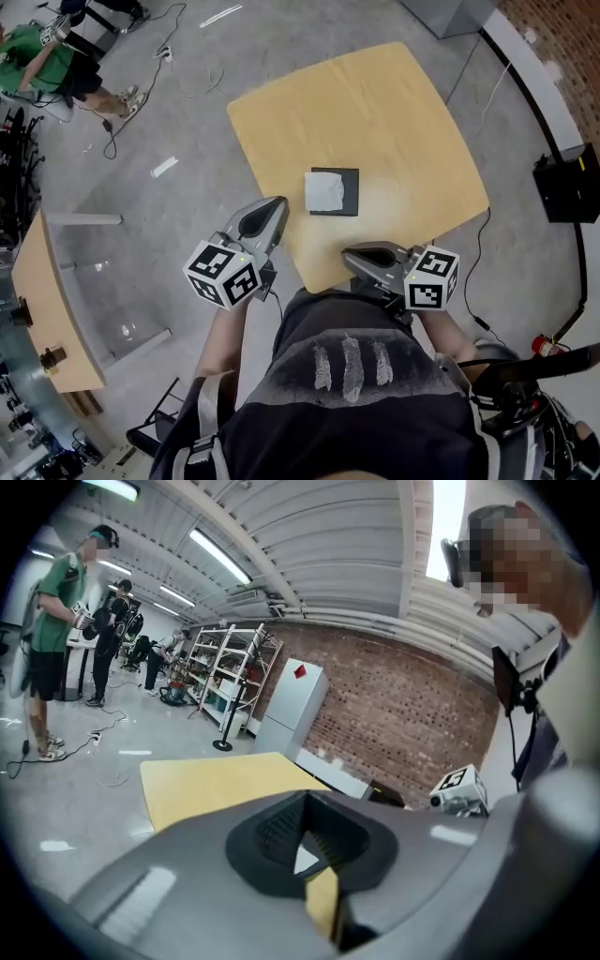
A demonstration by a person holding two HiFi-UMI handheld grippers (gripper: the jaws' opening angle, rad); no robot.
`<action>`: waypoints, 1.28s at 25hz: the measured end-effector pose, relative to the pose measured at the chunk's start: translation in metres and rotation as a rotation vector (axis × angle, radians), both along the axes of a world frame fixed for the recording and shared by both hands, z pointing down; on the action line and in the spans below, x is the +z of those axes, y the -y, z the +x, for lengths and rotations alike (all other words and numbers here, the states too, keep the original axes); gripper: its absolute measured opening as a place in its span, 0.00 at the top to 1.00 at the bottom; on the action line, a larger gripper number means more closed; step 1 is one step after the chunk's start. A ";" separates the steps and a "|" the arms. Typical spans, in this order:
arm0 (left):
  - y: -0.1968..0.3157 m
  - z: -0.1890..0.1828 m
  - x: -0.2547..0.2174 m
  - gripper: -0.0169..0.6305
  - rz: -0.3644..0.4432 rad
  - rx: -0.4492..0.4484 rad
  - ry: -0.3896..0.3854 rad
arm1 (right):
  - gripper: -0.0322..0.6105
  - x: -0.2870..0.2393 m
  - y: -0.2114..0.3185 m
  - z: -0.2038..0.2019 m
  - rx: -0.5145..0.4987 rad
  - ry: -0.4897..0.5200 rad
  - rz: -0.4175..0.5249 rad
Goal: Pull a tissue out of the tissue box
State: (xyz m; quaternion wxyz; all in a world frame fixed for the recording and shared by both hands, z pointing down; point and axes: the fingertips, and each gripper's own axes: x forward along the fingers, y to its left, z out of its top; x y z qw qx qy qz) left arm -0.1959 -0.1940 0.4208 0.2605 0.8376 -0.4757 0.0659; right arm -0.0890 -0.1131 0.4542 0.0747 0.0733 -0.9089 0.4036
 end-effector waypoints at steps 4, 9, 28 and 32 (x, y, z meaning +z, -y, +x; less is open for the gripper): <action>0.016 -0.001 0.021 0.97 -0.047 -0.014 0.010 | 0.95 0.005 0.005 0.009 0.030 -0.006 -0.004; 0.041 0.008 0.053 0.97 -0.102 -0.016 0.012 | 0.95 0.017 0.015 0.032 0.075 -0.013 -0.011; 0.057 0.034 0.147 0.54 -0.377 0.074 -0.103 | 0.95 0.020 0.014 0.034 0.059 -0.022 -0.008; 0.057 0.035 0.162 0.54 -0.415 0.073 -0.118 | 0.95 0.024 0.014 0.034 0.054 -0.048 -0.006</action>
